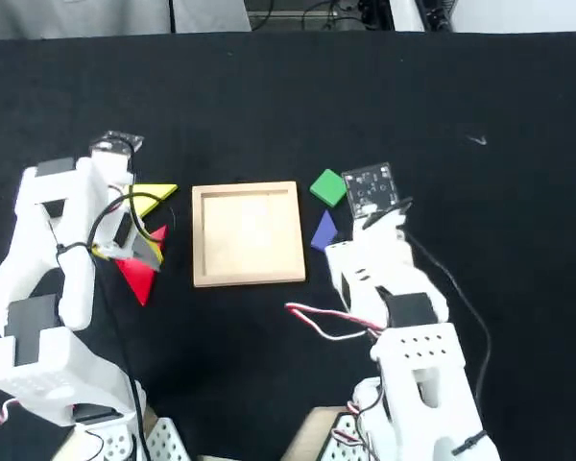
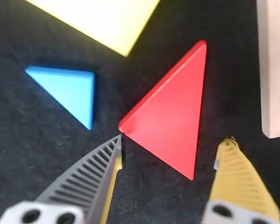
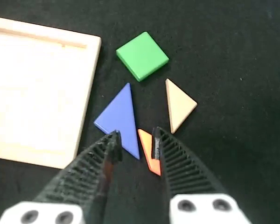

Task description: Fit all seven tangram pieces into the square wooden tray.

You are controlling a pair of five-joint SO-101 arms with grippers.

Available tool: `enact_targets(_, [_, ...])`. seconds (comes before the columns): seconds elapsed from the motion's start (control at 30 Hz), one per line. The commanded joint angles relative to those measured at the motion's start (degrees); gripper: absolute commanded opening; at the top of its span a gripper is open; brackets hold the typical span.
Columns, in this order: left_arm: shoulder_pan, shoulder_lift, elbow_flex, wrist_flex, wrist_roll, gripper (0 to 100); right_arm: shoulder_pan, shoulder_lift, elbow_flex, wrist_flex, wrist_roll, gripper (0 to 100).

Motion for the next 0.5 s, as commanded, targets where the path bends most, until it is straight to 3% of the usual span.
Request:
enact_targets(0.0, [0.6, -0.2, 2.0, -4.0, -0.7, 31, -2.0, -1.5, -0.2, -1.5, 0.7, 12.4])
enact_targets(0.13, [-1.0, -0.3, 2.7, -7.5, -0.9, 31, -2.0, -1.5, -0.2, -1.5, 0.7, 12.4])
enact_targets(0.47, [-1.4, -0.2, 0.9, -7.5, -3.4, 31, -2.0, -1.7, 0.3, -1.5, 0.7, 12.4])
